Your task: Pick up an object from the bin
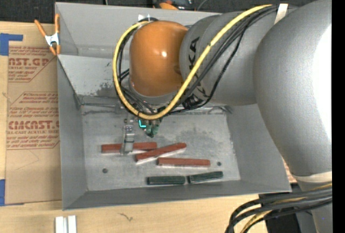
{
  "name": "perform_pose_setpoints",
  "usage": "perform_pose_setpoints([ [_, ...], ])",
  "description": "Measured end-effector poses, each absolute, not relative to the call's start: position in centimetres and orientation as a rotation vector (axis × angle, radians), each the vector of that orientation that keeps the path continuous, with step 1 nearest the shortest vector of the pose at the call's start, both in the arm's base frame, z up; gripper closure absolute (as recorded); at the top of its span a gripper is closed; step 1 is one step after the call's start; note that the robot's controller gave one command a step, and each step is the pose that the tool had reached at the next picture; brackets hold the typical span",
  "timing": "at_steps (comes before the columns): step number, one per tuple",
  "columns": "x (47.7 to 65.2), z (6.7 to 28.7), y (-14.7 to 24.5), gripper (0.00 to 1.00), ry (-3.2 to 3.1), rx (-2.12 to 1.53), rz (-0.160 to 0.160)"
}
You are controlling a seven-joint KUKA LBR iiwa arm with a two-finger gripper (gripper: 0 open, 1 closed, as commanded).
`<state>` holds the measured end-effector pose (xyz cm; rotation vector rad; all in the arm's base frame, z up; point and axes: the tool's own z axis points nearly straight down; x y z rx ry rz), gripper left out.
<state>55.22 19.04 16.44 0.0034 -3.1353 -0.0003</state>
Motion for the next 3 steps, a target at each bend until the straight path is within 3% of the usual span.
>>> perform_pose_setpoints([
  [1,52.8,6.7,15.7,0.00,-3.062,0.680,0.000],
  [2,53.0,7.0,15.8,1.00,-3.067,0.680,-0.003],
  [3,53.8,28.2,13.6,1.00,-3.086,0.650,0.000],
])
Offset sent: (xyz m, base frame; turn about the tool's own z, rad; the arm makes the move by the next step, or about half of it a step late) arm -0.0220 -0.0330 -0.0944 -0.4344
